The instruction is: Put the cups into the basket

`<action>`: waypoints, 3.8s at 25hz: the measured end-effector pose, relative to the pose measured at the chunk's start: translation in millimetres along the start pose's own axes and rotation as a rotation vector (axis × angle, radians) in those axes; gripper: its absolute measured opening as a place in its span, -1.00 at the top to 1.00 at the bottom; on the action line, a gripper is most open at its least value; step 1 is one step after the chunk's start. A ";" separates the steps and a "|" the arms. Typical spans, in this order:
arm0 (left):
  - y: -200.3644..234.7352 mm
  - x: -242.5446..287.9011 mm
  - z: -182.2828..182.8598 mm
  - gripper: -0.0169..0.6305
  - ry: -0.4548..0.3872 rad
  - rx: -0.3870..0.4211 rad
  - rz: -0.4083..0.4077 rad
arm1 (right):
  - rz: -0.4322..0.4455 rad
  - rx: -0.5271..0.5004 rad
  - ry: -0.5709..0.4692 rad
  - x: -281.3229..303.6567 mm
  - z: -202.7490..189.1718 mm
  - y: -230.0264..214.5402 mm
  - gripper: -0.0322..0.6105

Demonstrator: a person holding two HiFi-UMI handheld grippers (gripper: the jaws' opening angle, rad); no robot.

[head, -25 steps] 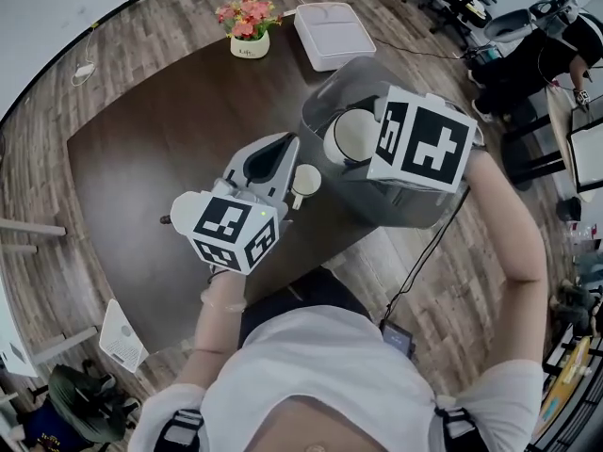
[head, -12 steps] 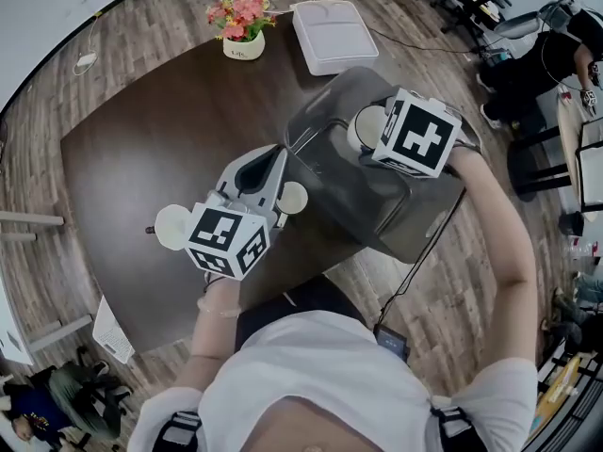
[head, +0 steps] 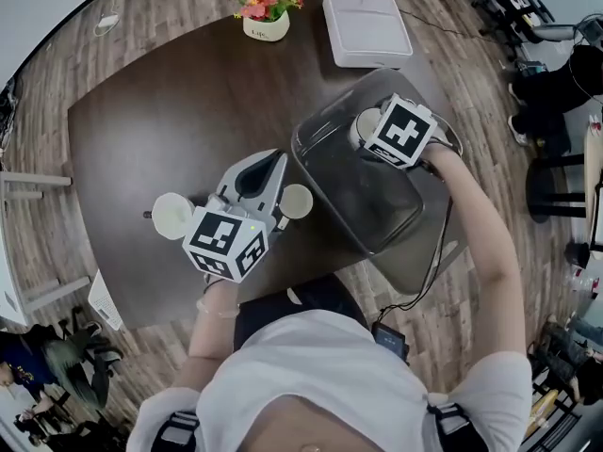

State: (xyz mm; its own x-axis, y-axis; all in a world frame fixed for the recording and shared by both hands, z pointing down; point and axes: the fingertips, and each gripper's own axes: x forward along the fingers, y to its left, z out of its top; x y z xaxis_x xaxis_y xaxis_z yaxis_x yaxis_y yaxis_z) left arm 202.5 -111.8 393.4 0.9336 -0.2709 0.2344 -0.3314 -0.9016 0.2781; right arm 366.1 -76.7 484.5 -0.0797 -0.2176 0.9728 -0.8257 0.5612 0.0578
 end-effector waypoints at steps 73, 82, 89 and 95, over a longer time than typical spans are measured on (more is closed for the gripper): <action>-48.6 -67.8 43.1 0.92 -0.154 0.114 -0.013 | -0.632 0.590 -1.299 -233.6 59.5 149.3 0.87; -21.6 -102.0 29.8 0.92 -0.152 0.095 0.061 | -0.480 0.612 -1.260 -149.4 119.7 191.6 0.87; -17.6 -113.3 28.4 0.92 -0.159 0.096 0.058 | -0.490 0.565 -1.267 -153.8 133.9 195.7 0.87; -33.5 -106.3 29.9 0.92 -0.175 0.103 0.010 | -0.531 0.575 -1.239 -153.6 119.1 192.1 0.87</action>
State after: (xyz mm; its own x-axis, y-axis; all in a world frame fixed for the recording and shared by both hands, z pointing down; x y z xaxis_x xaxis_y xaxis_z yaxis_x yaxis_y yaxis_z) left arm 118.4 -62.9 331.3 0.9428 -0.3262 0.0687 -0.3333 -0.9260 0.1774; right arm 153.3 -30.6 319.5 0.1248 -0.9915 0.0380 -0.9910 -0.1264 -0.0442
